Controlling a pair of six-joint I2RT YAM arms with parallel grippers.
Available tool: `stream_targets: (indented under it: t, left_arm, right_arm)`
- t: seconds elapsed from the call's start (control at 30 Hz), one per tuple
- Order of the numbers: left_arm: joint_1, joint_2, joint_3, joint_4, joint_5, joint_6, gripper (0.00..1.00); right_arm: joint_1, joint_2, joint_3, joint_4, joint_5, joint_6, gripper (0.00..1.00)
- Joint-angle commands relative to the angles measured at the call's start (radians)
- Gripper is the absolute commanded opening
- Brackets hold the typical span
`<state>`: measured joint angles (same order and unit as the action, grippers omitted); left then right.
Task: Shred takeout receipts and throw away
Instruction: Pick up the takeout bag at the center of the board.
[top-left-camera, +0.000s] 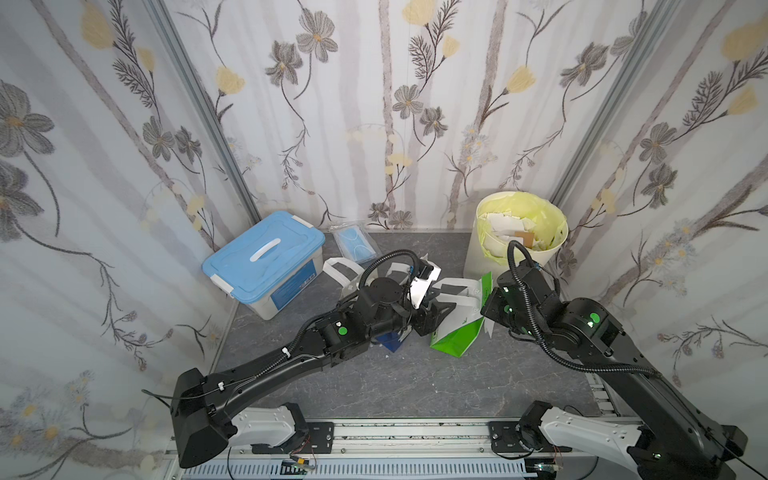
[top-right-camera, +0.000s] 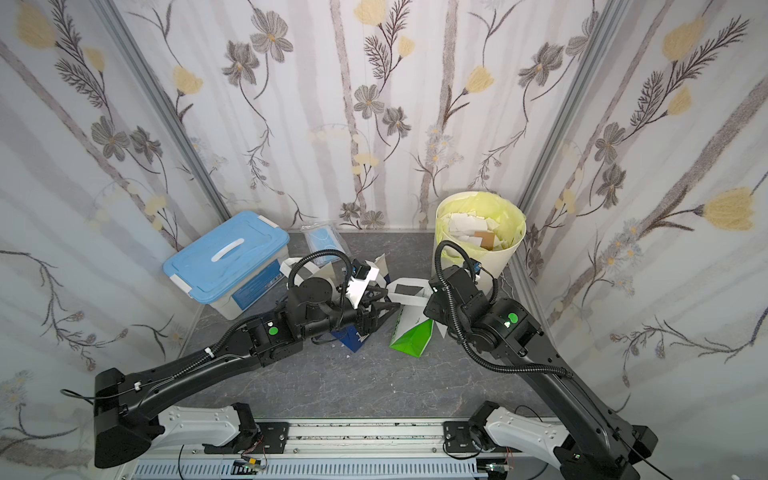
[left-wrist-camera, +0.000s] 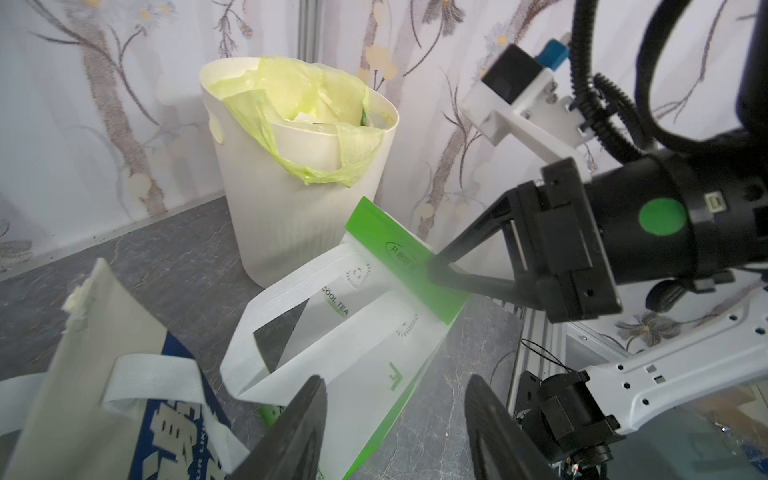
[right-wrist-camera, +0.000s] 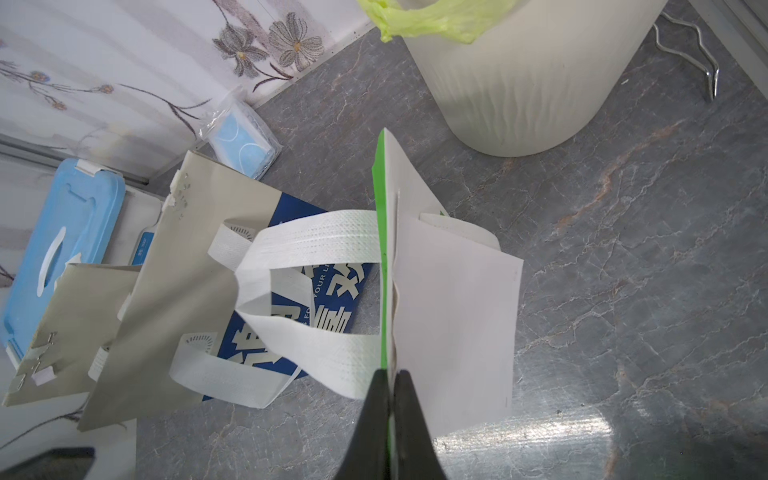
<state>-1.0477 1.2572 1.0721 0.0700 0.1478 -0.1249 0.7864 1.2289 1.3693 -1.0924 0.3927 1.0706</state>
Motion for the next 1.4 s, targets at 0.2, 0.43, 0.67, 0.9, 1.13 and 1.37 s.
stream_targets:
  t: [0.2,0.43,0.67,0.9,1.13,1.37]
  left_arm:
    - [-0.052,0.145,-0.049,0.311,0.073,0.347,0.57]
    - [-0.058,0.214,-0.026,0.357,0.035,0.433,0.49]
    - [-0.059,0.253,0.000,0.380,-0.048,0.462,0.37]
    - [-0.063,0.269,0.014,0.383,-0.085,0.471,0.30]
    - [-0.064,0.288,0.035,0.406,-0.094,0.487,0.03]
    - [-0.062,0.249,0.008,0.420,-0.096,0.413,0.00]
  right_arm:
    - [0.044,0.036,0.071,-0.074,0.034,0.258,0.07]
    - [0.045,-0.013,0.097,-0.077,-0.007,0.276,0.06]
    - [0.044,-0.035,0.100,-0.049,-0.029,0.272,0.05]
    - [0.044,-0.033,0.106,-0.036,-0.049,0.257,0.04]
    - [0.044,-0.024,0.141,-0.044,-0.056,0.220,0.10]
    - [0.005,-0.033,0.269,-0.080,-0.044,-0.077,0.50]
